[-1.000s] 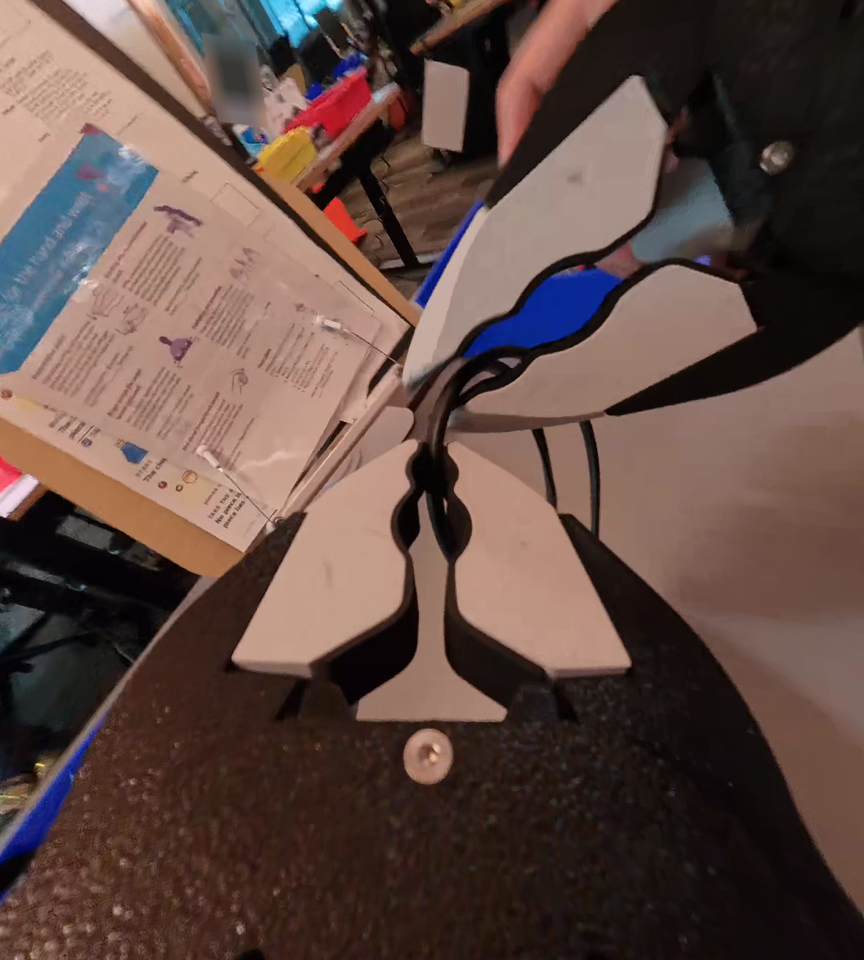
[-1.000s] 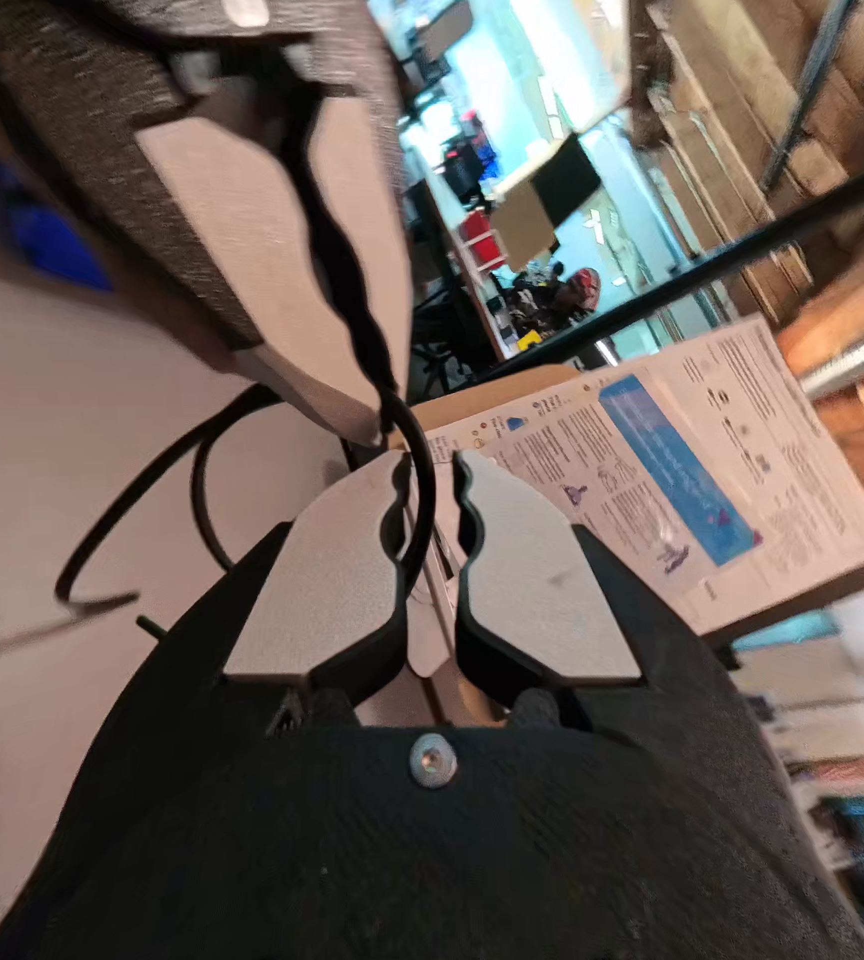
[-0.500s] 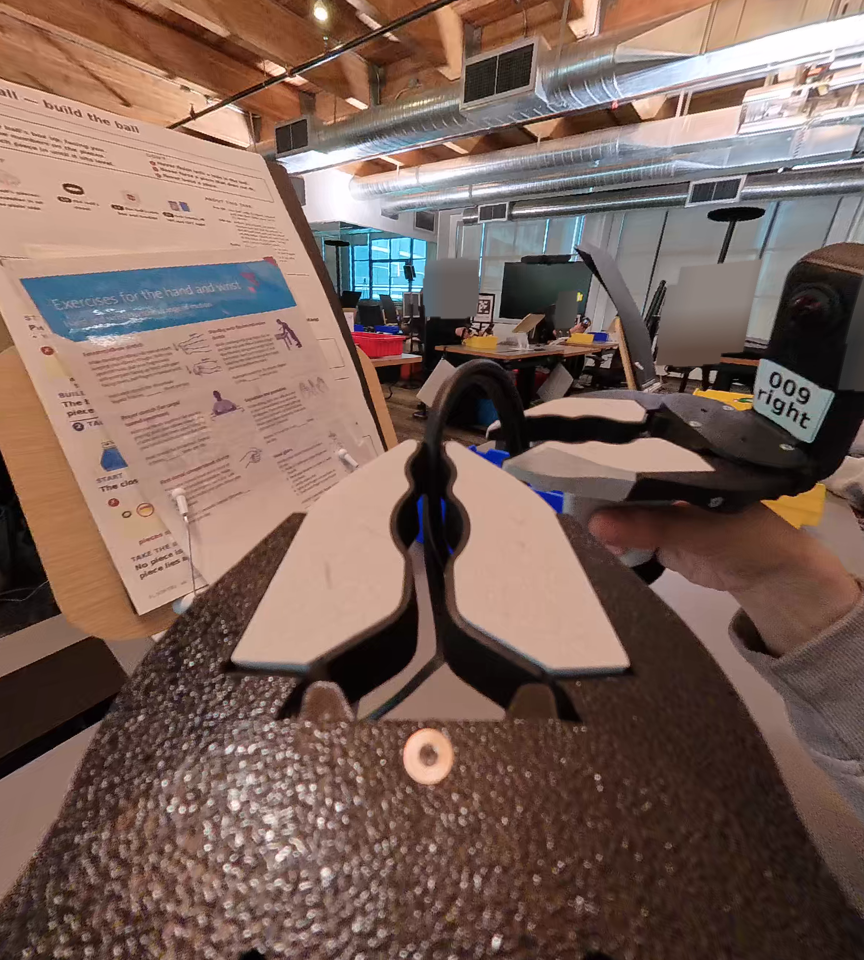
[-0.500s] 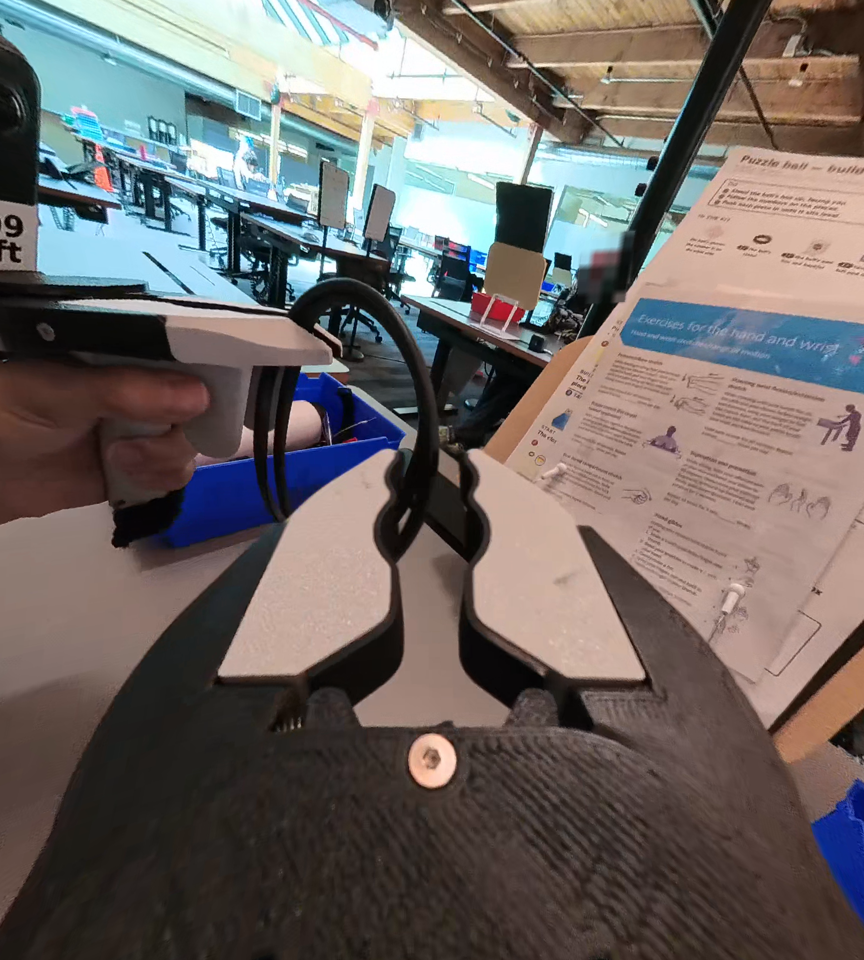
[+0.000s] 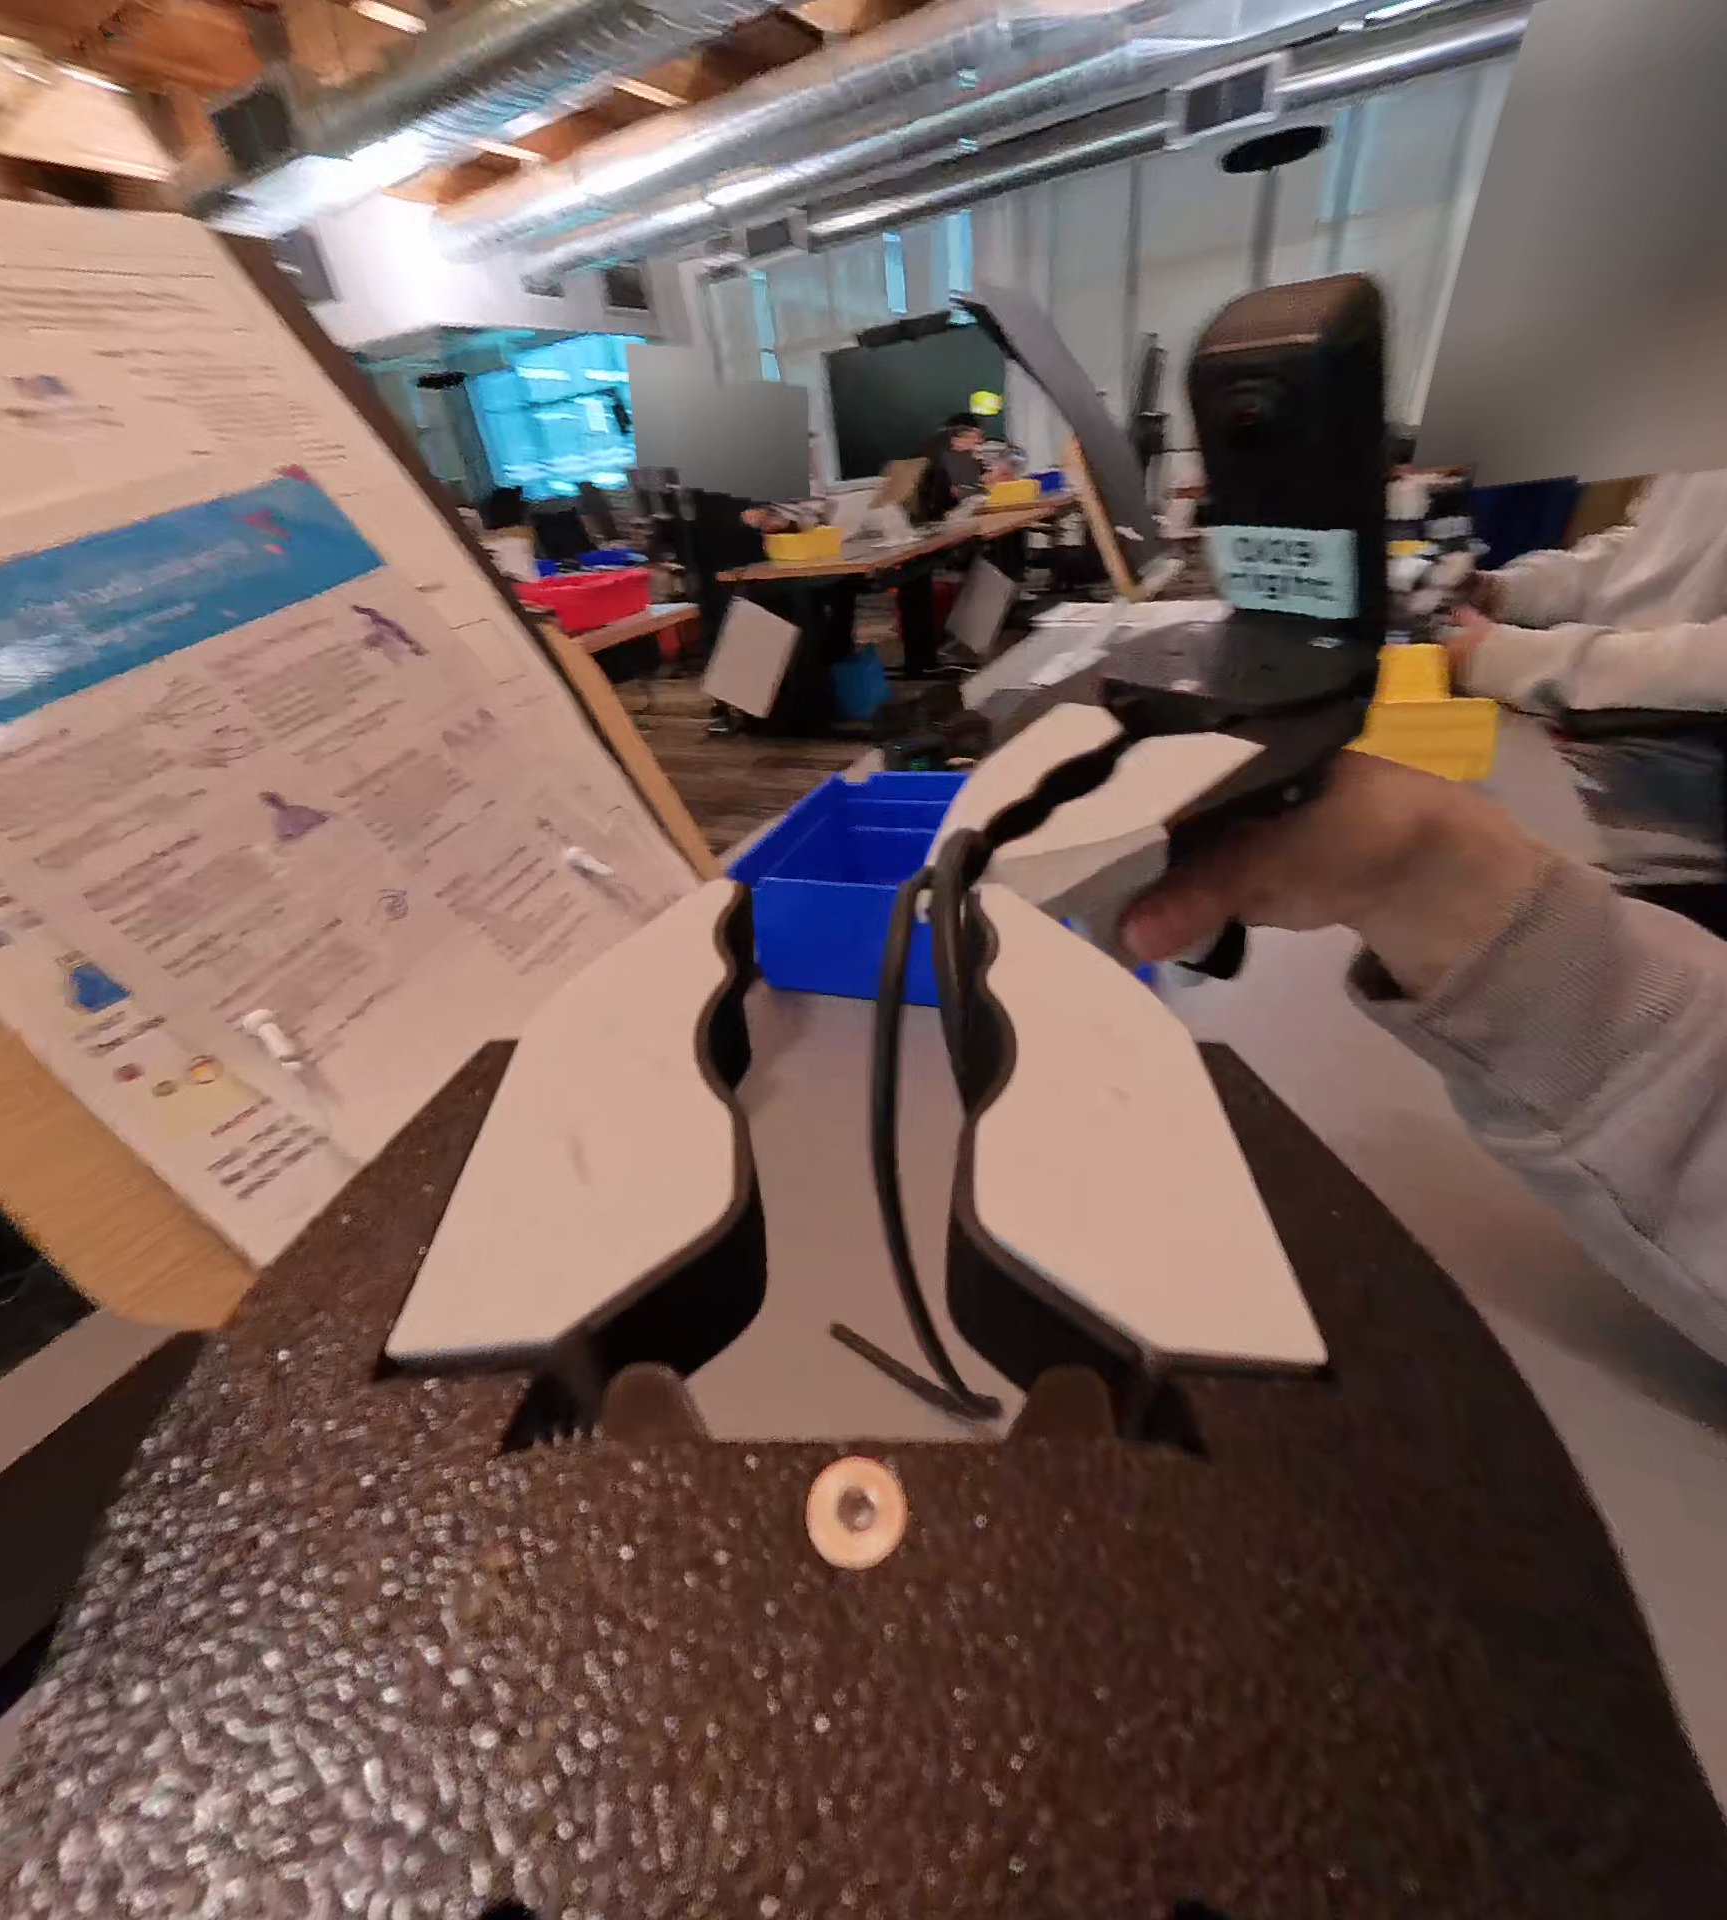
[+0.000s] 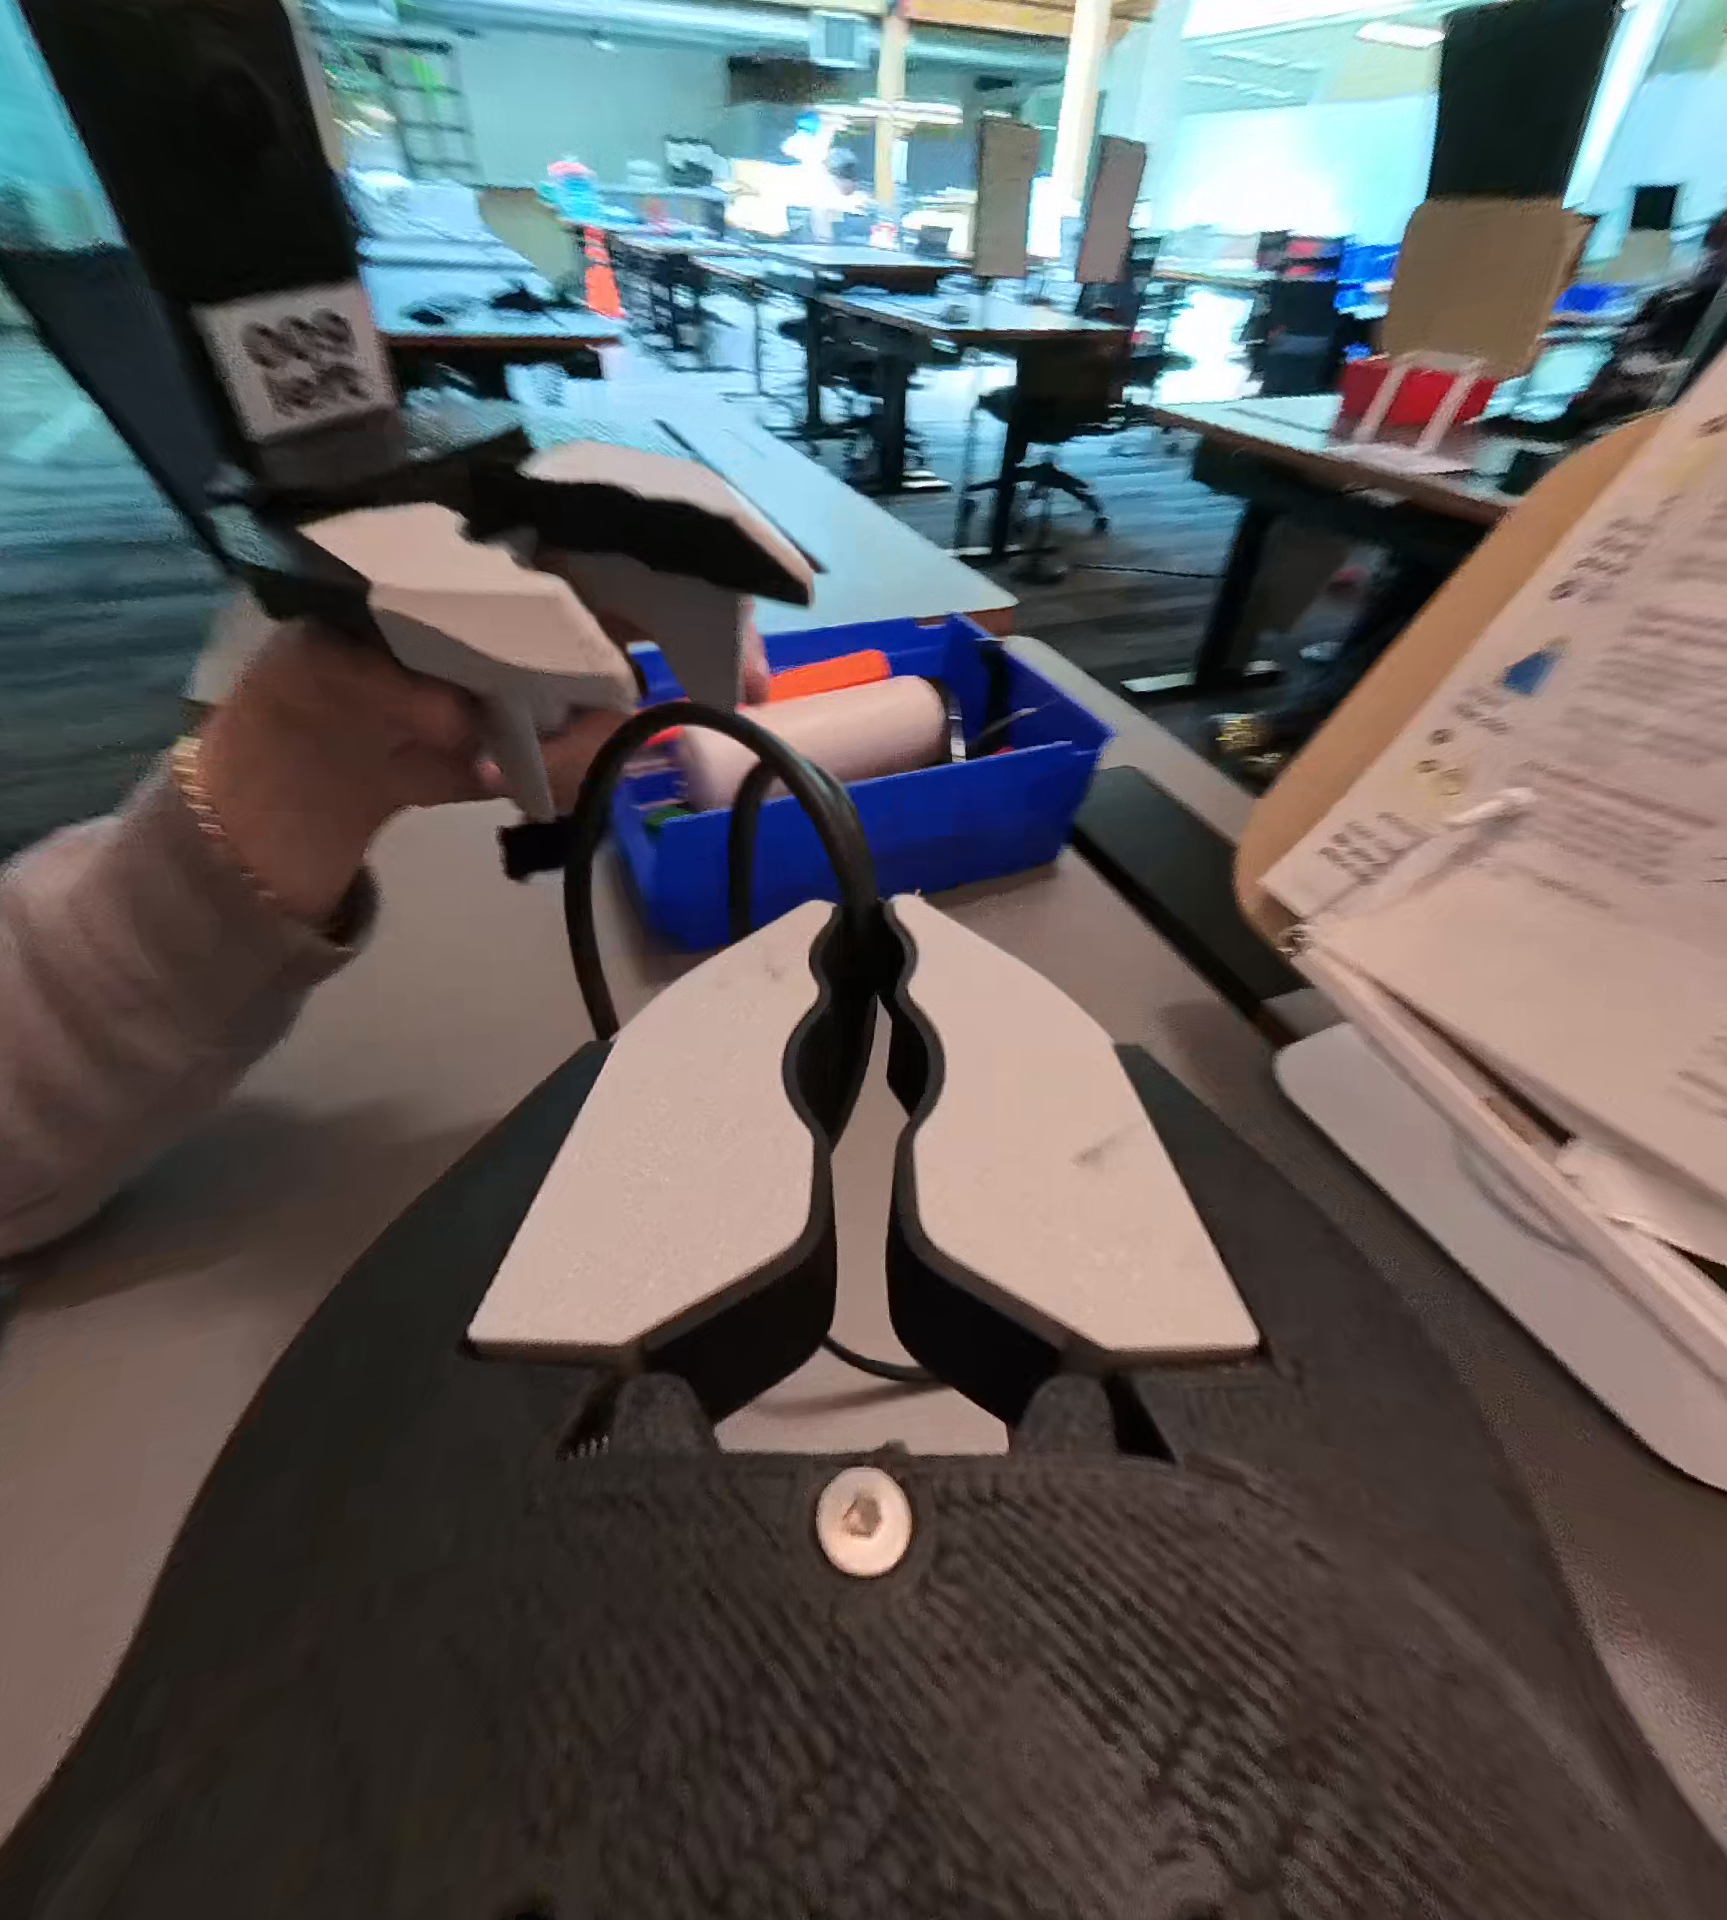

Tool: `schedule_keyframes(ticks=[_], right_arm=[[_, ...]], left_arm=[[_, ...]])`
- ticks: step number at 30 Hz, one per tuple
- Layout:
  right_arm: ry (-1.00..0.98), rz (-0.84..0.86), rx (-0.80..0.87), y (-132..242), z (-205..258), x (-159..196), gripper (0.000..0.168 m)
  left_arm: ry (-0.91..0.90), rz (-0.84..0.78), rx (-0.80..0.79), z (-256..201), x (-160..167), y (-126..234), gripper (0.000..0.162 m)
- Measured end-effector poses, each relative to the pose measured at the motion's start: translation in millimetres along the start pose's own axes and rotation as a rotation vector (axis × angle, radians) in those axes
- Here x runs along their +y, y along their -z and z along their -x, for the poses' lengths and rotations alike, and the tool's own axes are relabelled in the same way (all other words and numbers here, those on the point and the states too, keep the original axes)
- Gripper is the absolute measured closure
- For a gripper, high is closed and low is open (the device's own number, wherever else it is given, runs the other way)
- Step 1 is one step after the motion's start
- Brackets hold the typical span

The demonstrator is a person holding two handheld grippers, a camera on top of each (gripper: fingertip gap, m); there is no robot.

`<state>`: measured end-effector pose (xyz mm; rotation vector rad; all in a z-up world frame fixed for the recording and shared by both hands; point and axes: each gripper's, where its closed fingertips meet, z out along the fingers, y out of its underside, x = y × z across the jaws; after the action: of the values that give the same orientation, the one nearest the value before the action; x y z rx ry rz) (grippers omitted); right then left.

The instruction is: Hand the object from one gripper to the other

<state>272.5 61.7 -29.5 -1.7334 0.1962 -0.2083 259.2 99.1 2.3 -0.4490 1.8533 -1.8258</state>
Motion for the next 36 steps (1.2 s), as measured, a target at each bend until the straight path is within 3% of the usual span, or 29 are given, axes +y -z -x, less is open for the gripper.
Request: schedule_keyframes(ticks=[1,4,8,10,12,14,16,20,23,25,29,33,36], right_arm=[[-0.033,-0.017,-0.042,0,5,-2,0.164],[-0.079,-0.018,-0.123,-1,16,-2,0.164],[-0.039,-0.016,-0.179,1,30,-6,0.164],[-0.028,-0.033,-0.16,2,29,-10,0.164],[-0.019,-0.061,-0.121,2,24,-13,0.164],[-0.059,-0.138,-0.134,4,22,-21,0.159],[-0.137,-0.215,-0.128,7,15,-29,0.139],[-0.212,-0.278,-0.159,11,11,-34,0.137],[-0.219,-0.268,-0.175,11,13,-33,0.139],[-0.211,-0.271,-0.193,11,17,-34,0.156],[-0.178,-0.225,-0.189,6,19,-32,0.16],[-0.145,-0.198,-0.171,11,20,-32,0.161],[-0.115,-0.129,-0.118,19,16,-25,0.161]], left_arm=[[0.017,0.016,0.055,-7,3,0,0.124],[0.053,0.059,0.164,-22,13,-5,0.121],[0.094,0.146,0.165,-23,29,-15,0.129],[0.093,0.148,0.186,-25,32,-18,0.156],[0.118,0.137,0.201,-26,30,-19,0.157],[0.177,0.062,0.235,-27,20,-19,0.157],[0.286,-0.041,0.269,-26,5,-18,0.157],[0.453,-0.187,0.289,-15,-13,-12,0.157],[0.55,-0.28,0.279,-4,-23,-6,0.157],[0.579,-0.32,0.28,1,-26,-2,0.158],[0.571,-0.356,0.283,3,-30,2,0.157],[0.462,-0.297,0.197,10,-20,3,0.151],[0.279,-0.174,0.081,17,-8,7,0.118]])
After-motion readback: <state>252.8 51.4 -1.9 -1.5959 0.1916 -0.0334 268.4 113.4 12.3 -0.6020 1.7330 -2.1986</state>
